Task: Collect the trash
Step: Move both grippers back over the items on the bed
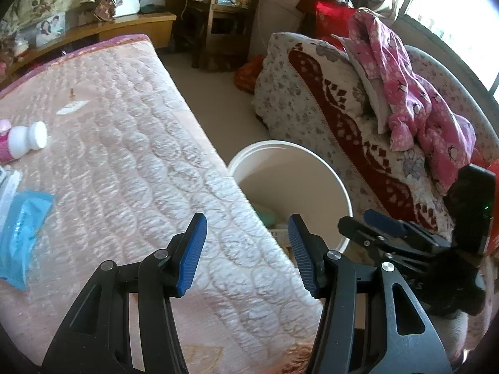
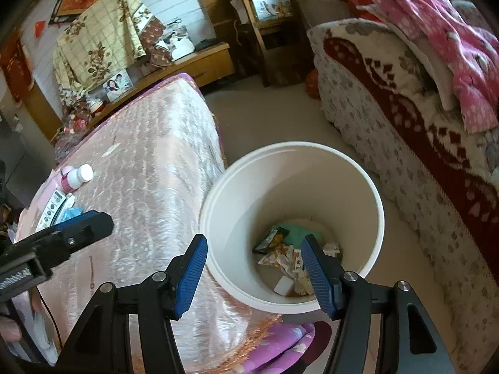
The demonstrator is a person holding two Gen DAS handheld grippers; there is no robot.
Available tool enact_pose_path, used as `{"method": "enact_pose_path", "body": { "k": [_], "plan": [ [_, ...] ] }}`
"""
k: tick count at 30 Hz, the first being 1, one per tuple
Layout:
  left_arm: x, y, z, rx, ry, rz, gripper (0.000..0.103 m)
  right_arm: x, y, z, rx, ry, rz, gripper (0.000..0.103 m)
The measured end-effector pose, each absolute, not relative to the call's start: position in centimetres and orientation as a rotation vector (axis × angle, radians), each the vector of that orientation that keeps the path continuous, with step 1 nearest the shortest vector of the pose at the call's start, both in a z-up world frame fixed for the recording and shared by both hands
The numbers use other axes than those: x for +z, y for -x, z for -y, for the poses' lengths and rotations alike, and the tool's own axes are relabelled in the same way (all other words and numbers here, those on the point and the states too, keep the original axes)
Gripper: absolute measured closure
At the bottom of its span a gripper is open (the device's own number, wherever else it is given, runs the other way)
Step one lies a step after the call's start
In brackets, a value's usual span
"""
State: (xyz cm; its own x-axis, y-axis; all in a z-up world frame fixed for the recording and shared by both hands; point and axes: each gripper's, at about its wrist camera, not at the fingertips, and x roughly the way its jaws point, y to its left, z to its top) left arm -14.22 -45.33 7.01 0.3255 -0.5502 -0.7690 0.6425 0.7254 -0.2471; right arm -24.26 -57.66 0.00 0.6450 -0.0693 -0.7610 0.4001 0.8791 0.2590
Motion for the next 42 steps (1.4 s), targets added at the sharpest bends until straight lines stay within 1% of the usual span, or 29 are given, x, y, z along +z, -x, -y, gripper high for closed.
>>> {"method": "enact_pose_path", "body": {
  "k": [11, 17, 27, 38, 42],
  "plan": [
    [8.4, 14.4, 41.0, -0.718, -0.117, -0.894, 0.05, 3.6, 23.0, 52.8, -0.203, -0.358, -0.787, 0.039],
    [9.2, 14.2, 38.0, -0.68, -0.097, -0.875, 0.05, 4.5, 21.8, 49.8, -0.158, -0.331, -0.781, 0.037],
    [9.6, 13.6, 32.7, -0.601, -0.086, -0.854, 0.05, 4.9, 19.9, 45.2, -0.084, -0.284, -0.802, 0.037],
    [8.7, 11.8, 24.9, -0.506, -0.034, -0.887, 0.05, 4.4, 17.8, 39.9, 0.009, -0.233, -0.841, 0.036],
    [7.8, 9.9, 21.1, -0.48, 0.008, -0.92, 0.05, 3.8, 16.7, 38.3, 0.047, -0.235, -0.86, 0.036]
  ]
}}
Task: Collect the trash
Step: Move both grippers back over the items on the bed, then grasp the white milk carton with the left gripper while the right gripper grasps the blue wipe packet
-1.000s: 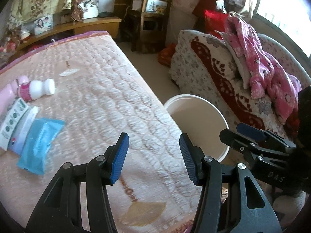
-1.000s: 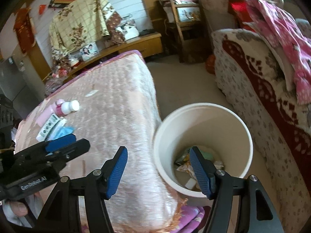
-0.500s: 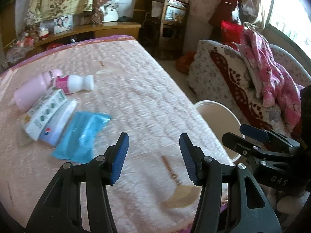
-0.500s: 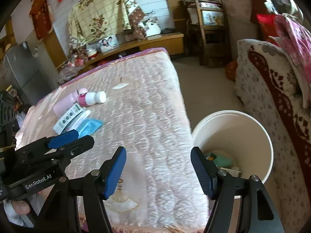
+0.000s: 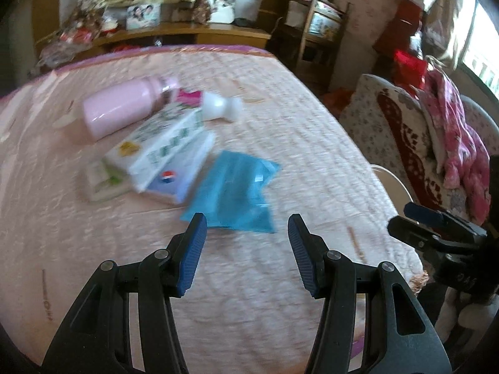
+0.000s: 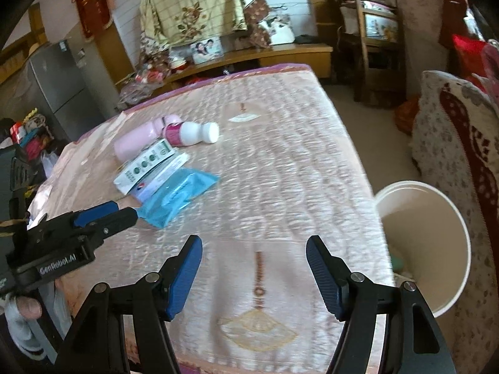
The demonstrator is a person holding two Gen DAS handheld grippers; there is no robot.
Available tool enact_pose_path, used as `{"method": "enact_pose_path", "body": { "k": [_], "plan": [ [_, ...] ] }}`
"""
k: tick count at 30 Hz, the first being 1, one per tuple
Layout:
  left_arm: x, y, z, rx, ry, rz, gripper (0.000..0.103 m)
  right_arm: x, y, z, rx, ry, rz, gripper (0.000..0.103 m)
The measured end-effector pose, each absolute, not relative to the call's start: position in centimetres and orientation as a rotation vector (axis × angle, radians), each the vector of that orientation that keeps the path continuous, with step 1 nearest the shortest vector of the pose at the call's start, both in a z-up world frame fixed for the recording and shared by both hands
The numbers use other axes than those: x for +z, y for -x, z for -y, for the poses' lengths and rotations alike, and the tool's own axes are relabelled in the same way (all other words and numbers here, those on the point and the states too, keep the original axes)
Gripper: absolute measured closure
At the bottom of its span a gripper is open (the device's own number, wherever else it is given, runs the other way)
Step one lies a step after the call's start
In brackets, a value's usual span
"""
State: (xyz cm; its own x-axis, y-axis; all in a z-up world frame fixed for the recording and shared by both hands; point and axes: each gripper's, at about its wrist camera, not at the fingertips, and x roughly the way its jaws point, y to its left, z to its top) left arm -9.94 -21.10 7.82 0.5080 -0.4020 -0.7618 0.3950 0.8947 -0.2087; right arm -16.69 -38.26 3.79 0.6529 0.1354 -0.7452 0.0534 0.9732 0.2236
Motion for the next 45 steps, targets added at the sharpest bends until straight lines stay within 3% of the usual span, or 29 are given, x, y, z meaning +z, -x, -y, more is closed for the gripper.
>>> {"method": "enact_pose_path", "body": {
  "k": [11, 18, 27, 35, 42, 45],
  "plan": [
    [7.0, 6.5, 14.7, -0.399, 0.058, -0.927, 0.05, 1.4, 12.8, 34.6, 0.103, -0.238, -0.94, 0.036],
    [8.0, 3.9, 13.4, -0.403, 0.071, -0.912, 0.044, 1.0, 7.8, 31.5, 0.106, -0.271, -0.95, 0.031],
    [8.3, 0.4, 14.8, -0.446, 0.011, -0.908, 0.042, -1.9, 1.5, 28.0, 0.065, -0.235, -1.003, 0.03],
    [6.3, -2.5, 17.5, -0.433, -0.093, -0.952, 0.042, -1.8, 3.5, 30.2, 0.03, -0.058, -1.013, 0.031],
    [5.1, -3.7, 19.9, -0.42, -0.21, -0.974, 0.042, -1.0, 5.1, 34.1, 0.029, -0.185, -1.003, 0.03],
    [4.9, -3.8, 20.4, -0.409, -0.231, -0.982, 0.042, -0.8, 4.9, 33.4, 0.05, -0.174, -0.989, 0.022]
  ]
}}
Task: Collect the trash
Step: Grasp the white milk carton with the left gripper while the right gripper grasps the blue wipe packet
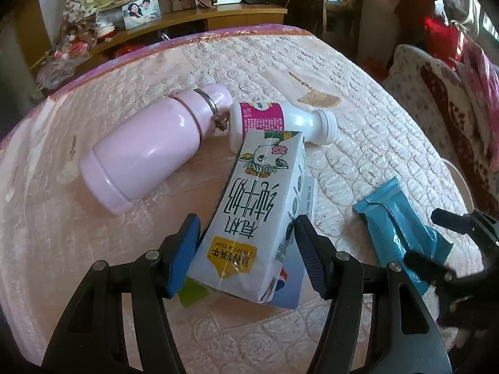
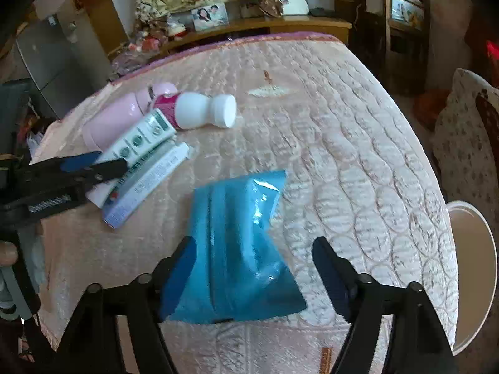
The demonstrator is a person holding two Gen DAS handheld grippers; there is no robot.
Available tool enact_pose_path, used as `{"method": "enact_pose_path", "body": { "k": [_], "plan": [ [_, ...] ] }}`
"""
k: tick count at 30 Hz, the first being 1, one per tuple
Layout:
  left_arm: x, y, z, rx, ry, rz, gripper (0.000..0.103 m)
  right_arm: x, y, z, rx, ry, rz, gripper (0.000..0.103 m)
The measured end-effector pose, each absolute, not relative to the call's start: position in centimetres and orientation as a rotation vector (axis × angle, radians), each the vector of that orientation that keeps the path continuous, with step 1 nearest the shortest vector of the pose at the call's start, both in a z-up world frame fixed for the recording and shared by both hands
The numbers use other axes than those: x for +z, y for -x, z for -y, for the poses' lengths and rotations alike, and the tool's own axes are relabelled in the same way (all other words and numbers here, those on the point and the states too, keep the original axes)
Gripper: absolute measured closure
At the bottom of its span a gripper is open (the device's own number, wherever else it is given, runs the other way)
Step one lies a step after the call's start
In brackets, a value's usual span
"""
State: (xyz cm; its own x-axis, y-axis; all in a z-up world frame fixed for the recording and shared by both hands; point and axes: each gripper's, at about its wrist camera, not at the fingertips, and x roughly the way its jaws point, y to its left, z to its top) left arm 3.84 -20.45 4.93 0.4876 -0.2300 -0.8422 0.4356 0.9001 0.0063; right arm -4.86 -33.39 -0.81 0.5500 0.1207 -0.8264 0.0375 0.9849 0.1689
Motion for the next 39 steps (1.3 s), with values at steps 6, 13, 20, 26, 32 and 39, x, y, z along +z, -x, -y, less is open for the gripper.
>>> {"method": "enact_pose_path", "body": {
  "k": [6, 13, 20, 26, 32, 39],
  "plan": [
    [5.1, -4.0, 20.4, -0.424, -0.201, -0.997, 0.043, -2.5, 3.3, 31.4, 0.032, -0.108, -1.024, 0.024],
    [6.2, -1.5, 19.1, -0.432, -0.134, -0.961, 0.044, -1.3, 5.8, 31.6, 0.063, -0.087, -0.975, 0.042],
    [6.7, 2.6, 19.2, -0.464, -0.149, -0.949, 0.044, 0.1, 8.2, 32.3, 0.081, -0.102, -0.954, 0.042],
    [5.0, 5.5, 18.7, -0.511, -0.105, -1.067, 0.044, 0.0, 10.7, 32.3, 0.1, -0.063, -0.985, 0.042],
    [4.2, 5.9, 19.7, -0.539, -0.075, -1.119, 0.044, -1.1, 11.8, 33.3, 0.084, -0.08, -1.034, 0.04],
    [3.3, 5.4, 21.8, -0.498, -0.159, -1.087, 0.044, -1.9, 11.7, 33.0, 0.065, -0.079, -1.037, 0.032]
  ]
}}
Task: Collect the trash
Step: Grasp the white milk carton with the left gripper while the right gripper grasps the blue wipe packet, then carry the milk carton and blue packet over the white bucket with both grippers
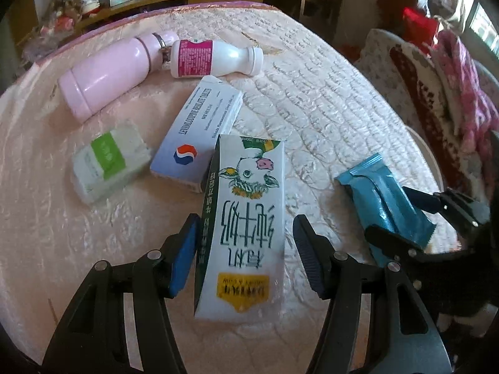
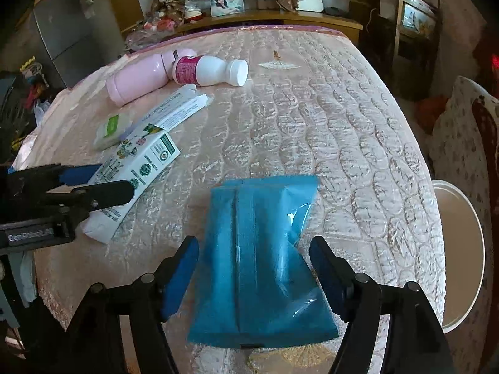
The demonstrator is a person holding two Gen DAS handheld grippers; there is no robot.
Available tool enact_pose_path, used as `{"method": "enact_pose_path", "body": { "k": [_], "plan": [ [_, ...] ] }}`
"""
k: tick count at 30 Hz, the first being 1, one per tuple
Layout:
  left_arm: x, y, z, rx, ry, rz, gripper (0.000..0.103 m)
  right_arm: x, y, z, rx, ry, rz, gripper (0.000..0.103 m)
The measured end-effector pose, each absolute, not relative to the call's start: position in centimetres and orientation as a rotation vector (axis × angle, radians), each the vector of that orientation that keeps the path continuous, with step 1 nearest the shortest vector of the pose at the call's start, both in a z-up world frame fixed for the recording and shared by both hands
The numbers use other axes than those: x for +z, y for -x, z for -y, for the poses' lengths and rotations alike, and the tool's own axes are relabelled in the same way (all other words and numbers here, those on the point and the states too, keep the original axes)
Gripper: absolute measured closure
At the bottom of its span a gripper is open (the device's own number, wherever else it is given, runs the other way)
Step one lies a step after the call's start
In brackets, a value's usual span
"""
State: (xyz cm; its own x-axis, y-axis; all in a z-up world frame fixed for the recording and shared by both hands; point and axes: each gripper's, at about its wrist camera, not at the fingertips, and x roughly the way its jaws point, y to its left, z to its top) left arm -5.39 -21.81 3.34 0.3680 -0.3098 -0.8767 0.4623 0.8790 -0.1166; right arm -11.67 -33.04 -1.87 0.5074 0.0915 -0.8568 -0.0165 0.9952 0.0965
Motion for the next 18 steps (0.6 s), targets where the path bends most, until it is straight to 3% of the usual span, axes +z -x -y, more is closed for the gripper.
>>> {"method": "enact_pose_path", "body": {
  "k": [2, 4, 6, 18],
  "plan": [
    [2.9, 5.3, 21.8, -0.492, -0.142, -1.098, 0.044, -2.4, 11.6, 32.9, 0.061, -0.067, -1.044, 0.032],
    [2.8, 5.4, 21.5, -0.486, -0.114, -1.093, 0.053, -2.3, 12.0, 32.8, 0.058, -0.055, -1.025, 0.037],
    [3.0, 5.7, 21.4, -0.486, -0.114, -1.085, 0.053, -1.9, 12.2, 33.1, 0.066, -0.075, -1.013, 0.044],
    [6.5, 8.5, 22.6, -0.516, -0.113, -0.971, 0.053, 1.1, 14.2, 34.2, 0.071, -0.098, -0.939, 0.045]
  ]
}}
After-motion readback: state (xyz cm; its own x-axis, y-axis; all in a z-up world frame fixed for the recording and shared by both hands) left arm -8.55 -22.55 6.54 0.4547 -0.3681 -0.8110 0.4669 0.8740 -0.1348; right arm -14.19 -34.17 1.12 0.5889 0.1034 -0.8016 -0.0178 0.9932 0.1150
